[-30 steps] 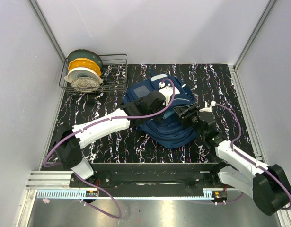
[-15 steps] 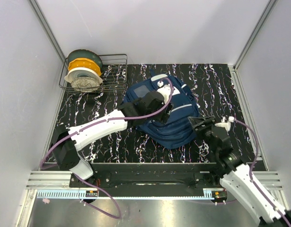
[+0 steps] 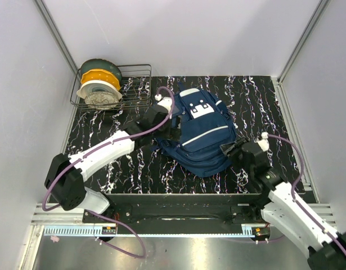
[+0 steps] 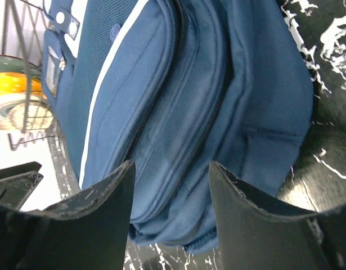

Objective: Pack the student bag
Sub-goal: Place the personal item in the student bag.

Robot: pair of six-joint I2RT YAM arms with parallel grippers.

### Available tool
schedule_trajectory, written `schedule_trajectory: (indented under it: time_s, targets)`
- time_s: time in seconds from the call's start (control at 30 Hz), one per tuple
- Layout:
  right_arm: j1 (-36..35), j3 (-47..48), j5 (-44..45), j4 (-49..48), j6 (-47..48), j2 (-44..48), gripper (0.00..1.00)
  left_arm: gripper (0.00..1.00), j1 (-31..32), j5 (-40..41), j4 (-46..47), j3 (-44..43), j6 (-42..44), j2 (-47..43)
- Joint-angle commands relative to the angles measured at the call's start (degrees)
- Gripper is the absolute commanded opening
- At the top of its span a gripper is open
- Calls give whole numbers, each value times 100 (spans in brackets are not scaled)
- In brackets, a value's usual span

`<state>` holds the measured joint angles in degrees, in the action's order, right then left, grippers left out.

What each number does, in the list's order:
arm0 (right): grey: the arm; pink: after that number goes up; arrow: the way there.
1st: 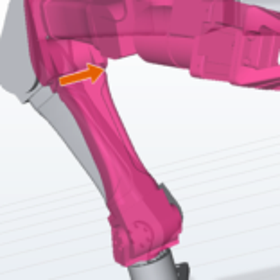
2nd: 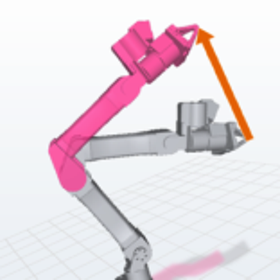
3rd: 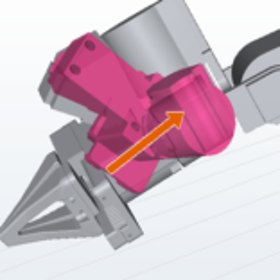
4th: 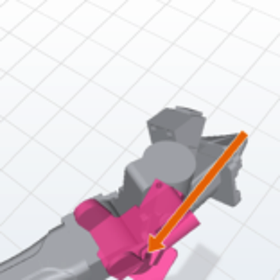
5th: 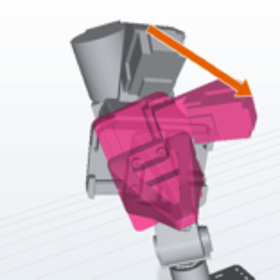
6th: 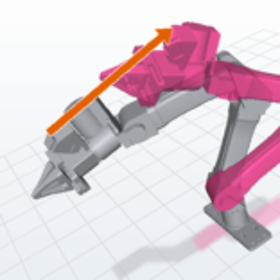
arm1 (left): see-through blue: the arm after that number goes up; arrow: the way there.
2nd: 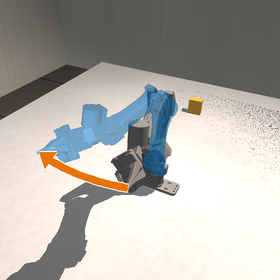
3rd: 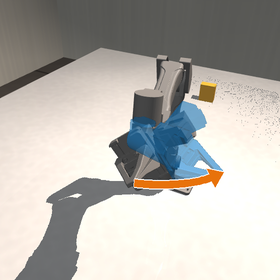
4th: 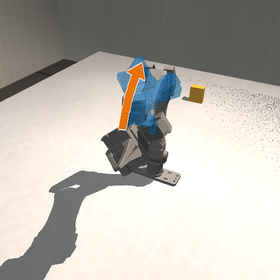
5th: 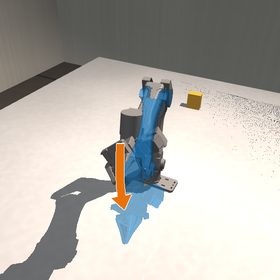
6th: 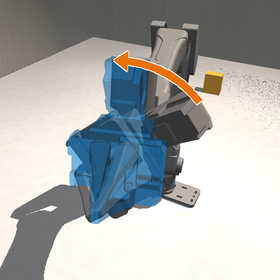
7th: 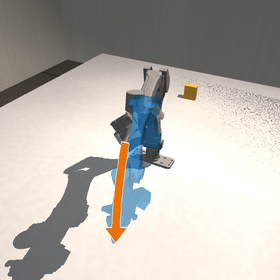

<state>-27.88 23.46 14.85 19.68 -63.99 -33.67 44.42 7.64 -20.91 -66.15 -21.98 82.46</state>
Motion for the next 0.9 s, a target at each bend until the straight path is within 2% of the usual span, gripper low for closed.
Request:
schedule_trajectory:
  time_s: [0.0,0.2,0.4,0.53,0.67,0.87]
  targets:
    - [-42,650,-623,-553,554,-903,61,89,-346,-789,534,260,-290,-186]
    - [-42,897,-580,-246,176,-1467,64,89,-443,-1439,912,252,-140,60]
    - [-51,607,-440,-62,53,-853,64,84,-514,-1968,1151,138,-201,473]
    - [-42,537,-308,412,27,-360,64,82,-549,-1916,1150,164,-333,640]
    - [-42,335,-281,519,88,-17,63,81,-549,-1476,1027,155,-342,719]
    - [-42,238,-501,581,53,-271,64,82,-540,-1300,860,6,-316,904]
